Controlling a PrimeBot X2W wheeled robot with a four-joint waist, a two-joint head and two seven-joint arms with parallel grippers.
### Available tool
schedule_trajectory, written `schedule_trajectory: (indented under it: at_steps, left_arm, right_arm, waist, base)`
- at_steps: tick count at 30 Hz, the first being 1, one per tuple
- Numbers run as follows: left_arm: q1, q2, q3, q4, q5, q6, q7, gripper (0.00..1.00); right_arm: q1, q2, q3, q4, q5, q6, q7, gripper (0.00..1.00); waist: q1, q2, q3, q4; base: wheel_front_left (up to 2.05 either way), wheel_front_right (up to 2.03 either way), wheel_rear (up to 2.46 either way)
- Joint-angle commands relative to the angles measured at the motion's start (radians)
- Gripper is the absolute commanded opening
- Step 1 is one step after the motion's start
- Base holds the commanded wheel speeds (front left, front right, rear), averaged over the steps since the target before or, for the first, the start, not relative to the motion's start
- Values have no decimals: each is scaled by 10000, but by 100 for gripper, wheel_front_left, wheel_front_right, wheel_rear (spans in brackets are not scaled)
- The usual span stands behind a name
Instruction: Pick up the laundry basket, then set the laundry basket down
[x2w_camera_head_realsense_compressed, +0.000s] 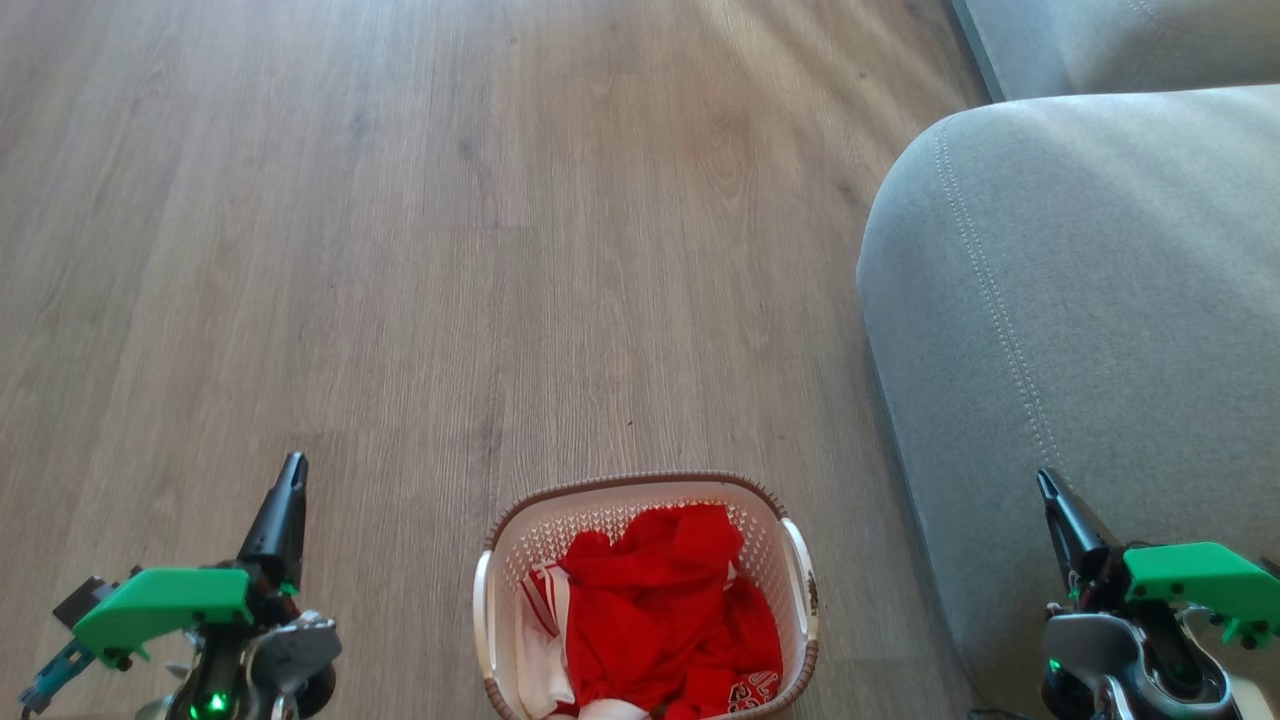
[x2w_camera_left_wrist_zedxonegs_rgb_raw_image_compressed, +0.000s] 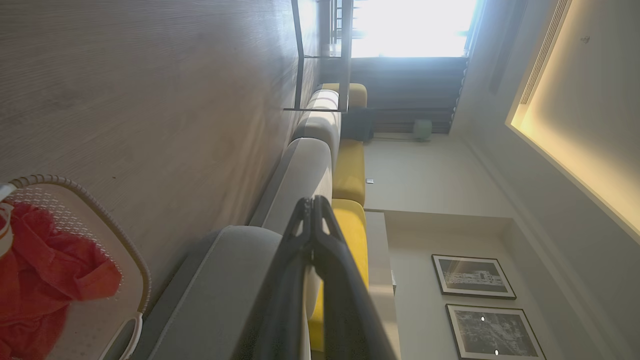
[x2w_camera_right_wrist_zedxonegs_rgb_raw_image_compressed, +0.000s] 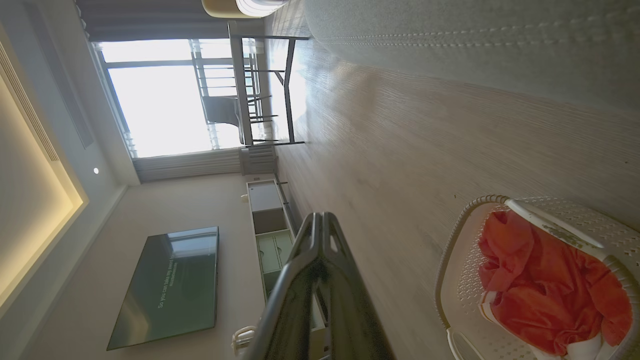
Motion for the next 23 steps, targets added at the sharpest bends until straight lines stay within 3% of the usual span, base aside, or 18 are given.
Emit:
schedule_trajectory:
  at_steps: [1, 23]
  left_arm:
    - [-595, 61, 406, -291, 45, -69, 64, 0]
    - [-599, 27, 455, -289, 85, -69, 103, 0]
  right_arm:
    - [-483, -122, 167, -357, 0, 67, 61, 0]
    - [-485, -112, 153, -356, -12, 67, 72, 0]
  waist:
    - [0, 0, 0, 0]
    - [0, 0, 0, 0]
  base:
    - [0, 0, 0]
    - [0, 0, 0]
